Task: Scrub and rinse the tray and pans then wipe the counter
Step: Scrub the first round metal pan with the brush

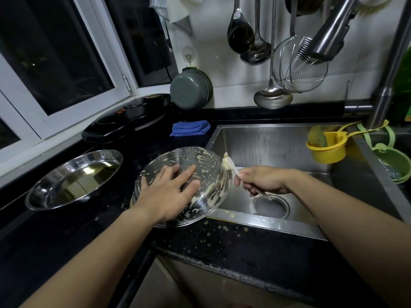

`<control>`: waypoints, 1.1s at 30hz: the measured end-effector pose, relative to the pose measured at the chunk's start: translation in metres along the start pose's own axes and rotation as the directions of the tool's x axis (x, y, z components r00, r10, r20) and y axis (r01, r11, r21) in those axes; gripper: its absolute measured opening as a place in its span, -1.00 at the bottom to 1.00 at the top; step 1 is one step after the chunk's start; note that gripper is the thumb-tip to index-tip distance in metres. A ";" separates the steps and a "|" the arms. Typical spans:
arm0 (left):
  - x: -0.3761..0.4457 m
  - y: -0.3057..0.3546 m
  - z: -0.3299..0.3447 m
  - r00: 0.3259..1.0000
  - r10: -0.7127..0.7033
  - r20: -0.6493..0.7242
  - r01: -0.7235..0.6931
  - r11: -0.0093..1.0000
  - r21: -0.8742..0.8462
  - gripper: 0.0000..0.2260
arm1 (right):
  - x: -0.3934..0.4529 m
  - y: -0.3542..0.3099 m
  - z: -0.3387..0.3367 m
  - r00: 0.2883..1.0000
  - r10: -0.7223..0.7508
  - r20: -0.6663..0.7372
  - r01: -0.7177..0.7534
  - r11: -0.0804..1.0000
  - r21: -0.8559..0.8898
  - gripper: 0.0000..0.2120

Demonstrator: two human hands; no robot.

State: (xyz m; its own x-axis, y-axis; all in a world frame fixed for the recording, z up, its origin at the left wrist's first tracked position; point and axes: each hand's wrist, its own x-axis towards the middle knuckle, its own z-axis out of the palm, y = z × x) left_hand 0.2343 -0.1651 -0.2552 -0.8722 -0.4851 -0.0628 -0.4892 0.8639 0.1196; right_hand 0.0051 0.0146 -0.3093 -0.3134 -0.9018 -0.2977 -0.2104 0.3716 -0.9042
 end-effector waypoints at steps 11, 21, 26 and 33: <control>-0.010 -0.022 -0.002 0.962 0.269 -0.040 -0.270 0.963 -0.020 -0.47 | 0.009 0.003 0.006 1.000 -0.013 -0.018 0.020 0.870 0.492 -0.74; 0.026 -0.007 -0.013 0.977 0.094 -0.190 -0.104 0.994 -0.044 -0.64 | -0.005 0.003 -0.007 0.992 0.022 0.125 -0.055 0.961 0.271 -0.65; 0.027 0.003 0.000 0.993 0.035 -0.116 -0.042 0.997 -0.057 -0.56 | -0.008 0.004 -0.001 0.959 0.011 0.284 -0.043 0.993 0.107 -0.68; 0.026 -0.001 0.000 0.995 0.043 -0.085 -0.045 0.999 -0.027 -0.55 | 0.004 0.013 0.000 0.993 0.056 0.103 -0.074 0.981 0.180 -0.71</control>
State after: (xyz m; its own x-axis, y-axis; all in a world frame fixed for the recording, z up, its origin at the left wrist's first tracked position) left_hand 0.2121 -0.1787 -0.2571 -0.8889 -0.4573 0.0271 -0.4487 0.8811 0.1493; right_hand 0.0009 0.0154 -0.3225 -0.2275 -0.8976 -0.3775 -0.0170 0.3913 -0.9201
